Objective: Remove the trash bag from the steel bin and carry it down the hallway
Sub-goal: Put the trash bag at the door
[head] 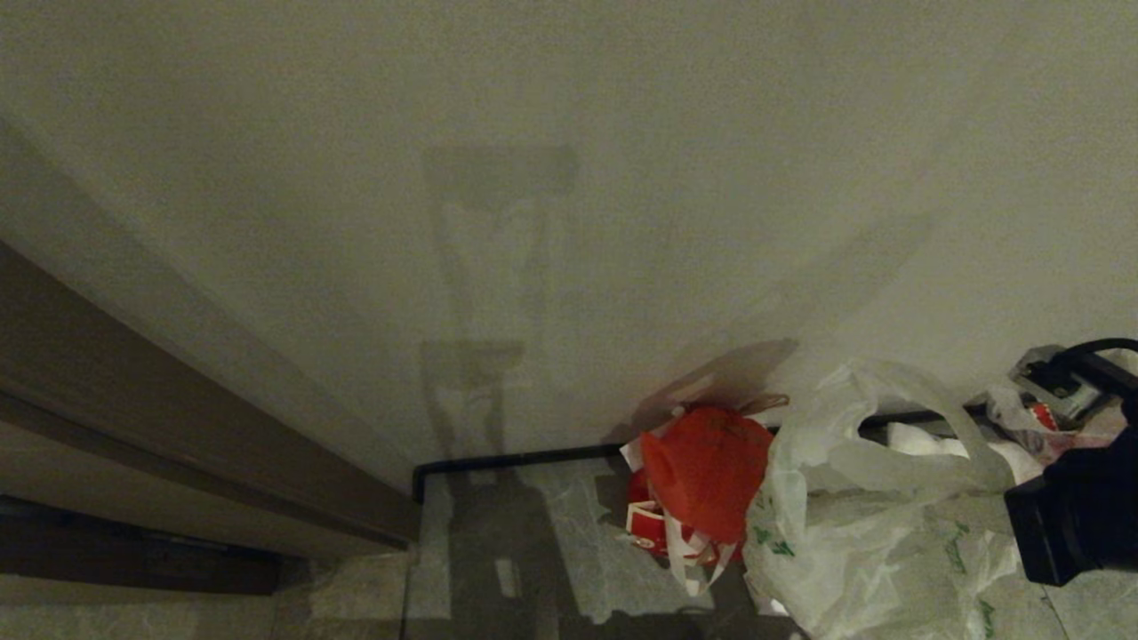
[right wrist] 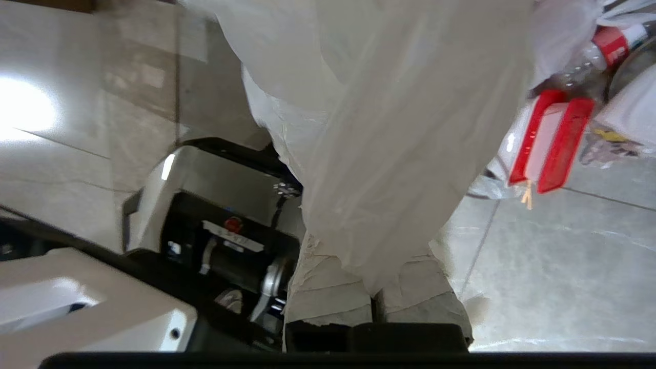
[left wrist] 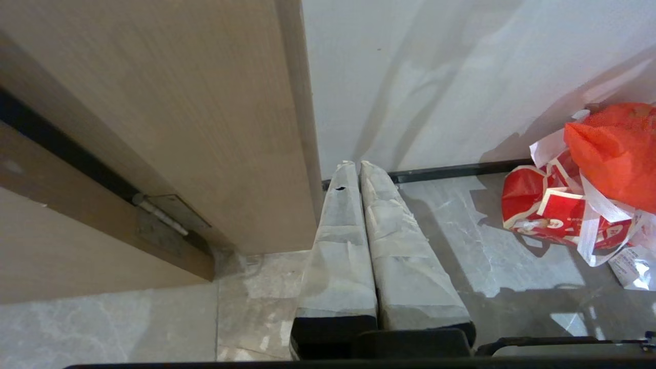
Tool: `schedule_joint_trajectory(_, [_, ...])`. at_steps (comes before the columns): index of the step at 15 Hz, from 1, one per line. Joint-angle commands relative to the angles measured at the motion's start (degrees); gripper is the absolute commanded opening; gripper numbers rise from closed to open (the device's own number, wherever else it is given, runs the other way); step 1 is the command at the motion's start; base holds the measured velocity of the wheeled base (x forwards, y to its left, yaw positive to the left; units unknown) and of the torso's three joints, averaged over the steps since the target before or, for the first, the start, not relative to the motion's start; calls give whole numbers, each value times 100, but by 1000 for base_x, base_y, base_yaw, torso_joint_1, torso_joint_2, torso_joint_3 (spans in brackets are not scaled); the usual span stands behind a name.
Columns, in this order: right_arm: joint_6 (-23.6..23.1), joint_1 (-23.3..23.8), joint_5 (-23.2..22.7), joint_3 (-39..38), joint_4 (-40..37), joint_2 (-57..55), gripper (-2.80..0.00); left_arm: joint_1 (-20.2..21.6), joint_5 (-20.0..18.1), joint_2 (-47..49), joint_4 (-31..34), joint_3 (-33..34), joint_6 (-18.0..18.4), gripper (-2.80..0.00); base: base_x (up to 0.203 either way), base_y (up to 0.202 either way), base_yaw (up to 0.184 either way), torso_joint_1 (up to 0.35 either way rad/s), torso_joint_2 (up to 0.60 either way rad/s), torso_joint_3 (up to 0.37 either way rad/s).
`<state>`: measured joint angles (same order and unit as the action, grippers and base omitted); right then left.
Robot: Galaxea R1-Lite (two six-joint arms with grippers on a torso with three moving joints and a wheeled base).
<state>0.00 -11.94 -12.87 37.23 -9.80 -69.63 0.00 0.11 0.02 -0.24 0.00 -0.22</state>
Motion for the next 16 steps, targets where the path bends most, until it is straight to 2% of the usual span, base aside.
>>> schedule_joint_trajectory(1, [-7, -63, 79, 118, -1, -293, -280, 0, 4, 6, -2, 0, -4, -280, 0, 0, 0, 0, 0, 0])
schedule_joint_trajectory(4, [-17, -275, 159, 348, -4, -434, -280, 0, 7, 6, -2, 0, -4, -280, 0, 0, 0, 0, 0, 0])
schedule_joint_trajectory(8, [-27, -617, 596, 633, -5, -684, -280, 0, 7, 6, -2, 0, -4, -280, 0, 0, 0, 0, 0, 0])
schedule_joint_trajectory(14, [60, -838, 610, 946, 5, -692, -280, 0, 7, 6, -2, 0, -4, -280, 0, 0, 0, 0, 0, 0])
schedule_joint_trajectory(15, [92, -862, 628, 976, -4, -692, 0, 0, 0, 6, -2, 0, -4, -280, 0, 0, 0, 0, 0, 0])
schedule_joint_trajectory(16, [114, -868, 628, 997, -4, -697, 0, 0, 0, 6, -2, 0, -4, -280, 0, 0, 0, 0, 0, 0])
